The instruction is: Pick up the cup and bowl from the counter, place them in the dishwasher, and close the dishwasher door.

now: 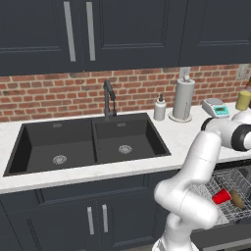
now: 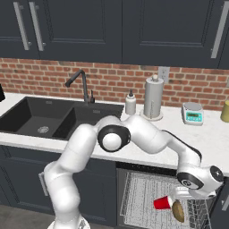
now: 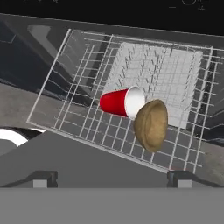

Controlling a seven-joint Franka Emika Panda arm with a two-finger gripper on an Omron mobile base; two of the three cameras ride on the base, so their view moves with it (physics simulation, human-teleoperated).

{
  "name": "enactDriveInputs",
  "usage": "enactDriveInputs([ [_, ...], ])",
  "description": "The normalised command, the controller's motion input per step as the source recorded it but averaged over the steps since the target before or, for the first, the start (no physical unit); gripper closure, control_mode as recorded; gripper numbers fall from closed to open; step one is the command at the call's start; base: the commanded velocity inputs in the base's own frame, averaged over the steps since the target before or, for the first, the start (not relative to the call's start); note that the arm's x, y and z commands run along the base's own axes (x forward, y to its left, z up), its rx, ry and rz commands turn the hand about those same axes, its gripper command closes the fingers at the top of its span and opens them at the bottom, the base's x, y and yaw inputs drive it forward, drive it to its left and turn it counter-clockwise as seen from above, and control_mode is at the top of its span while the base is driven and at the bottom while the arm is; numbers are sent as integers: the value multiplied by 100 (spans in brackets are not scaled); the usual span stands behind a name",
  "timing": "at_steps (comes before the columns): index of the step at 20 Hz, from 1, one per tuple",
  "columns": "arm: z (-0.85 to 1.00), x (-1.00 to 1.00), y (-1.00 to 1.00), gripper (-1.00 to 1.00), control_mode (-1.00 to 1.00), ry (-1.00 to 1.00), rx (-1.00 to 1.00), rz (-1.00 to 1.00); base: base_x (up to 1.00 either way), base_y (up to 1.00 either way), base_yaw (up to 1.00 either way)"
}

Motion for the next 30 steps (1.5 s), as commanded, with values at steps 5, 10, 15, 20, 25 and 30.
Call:
enactDriveInputs([
  [5, 9, 32, -15, -100, -100, 1, 1, -31, 0, 0, 0],
  [10, 2, 16, 0, -100, -100, -5, 1, -31, 0, 0, 0],
  [15, 15, 0, -18, -100, -100, -15, 10, -10, 0, 0, 0],
  [20, 12, -6, -17, -100, -100, -17, 12, -7, 0, 0, 0],
  [25, 0, -18, 0, -100, -100, -19, 2, -5, 0, 0, 0],
  [30, -14, -20, 0, -100, -100, -5, 0, -3, 0, 0, 0],
])
